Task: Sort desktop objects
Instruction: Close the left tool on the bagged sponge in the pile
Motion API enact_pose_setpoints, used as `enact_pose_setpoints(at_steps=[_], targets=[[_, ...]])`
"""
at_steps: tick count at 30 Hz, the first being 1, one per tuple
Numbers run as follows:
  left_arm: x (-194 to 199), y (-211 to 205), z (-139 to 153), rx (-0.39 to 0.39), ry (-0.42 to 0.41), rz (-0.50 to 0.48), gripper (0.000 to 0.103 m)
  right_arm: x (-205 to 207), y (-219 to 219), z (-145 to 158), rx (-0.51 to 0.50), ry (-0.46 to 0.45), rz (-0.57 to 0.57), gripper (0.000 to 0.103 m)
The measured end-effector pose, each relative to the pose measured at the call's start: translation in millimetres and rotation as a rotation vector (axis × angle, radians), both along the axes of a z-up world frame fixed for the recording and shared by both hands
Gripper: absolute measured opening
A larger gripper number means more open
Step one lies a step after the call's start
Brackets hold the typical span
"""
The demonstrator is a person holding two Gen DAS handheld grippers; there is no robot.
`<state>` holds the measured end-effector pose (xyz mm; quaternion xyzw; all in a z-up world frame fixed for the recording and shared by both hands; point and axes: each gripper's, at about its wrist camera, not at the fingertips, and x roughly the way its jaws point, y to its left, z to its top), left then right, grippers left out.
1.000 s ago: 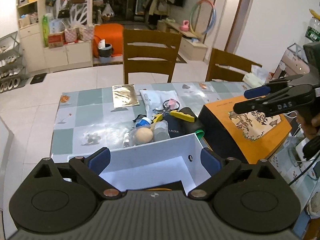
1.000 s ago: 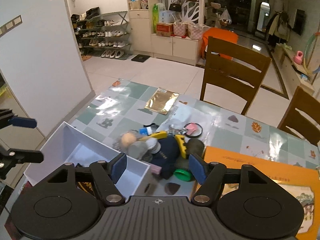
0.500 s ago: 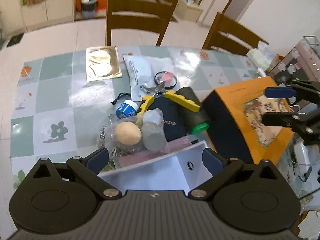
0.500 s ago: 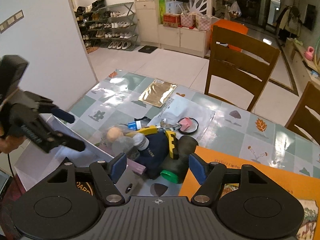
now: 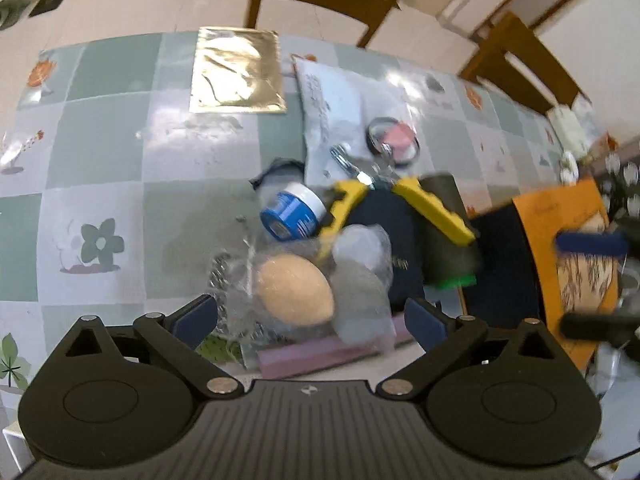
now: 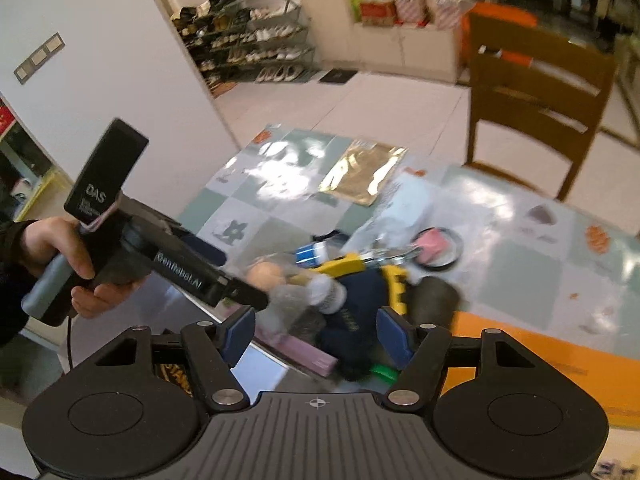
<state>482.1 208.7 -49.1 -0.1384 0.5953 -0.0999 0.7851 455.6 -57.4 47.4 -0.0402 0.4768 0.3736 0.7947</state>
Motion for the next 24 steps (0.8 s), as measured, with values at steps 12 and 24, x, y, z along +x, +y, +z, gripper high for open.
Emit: enact_pose_setpoints(at_steps=[12,24], targets=[[18,53,-22,-0.158,0.141,0.182,0.086,38,60,-67,0.008,0.261,0.02,0.068],[20,50,-36,-0.239,0.156,0.219,0.065,47,75,-106,-0.004,0.348,-0.032,0.045]])
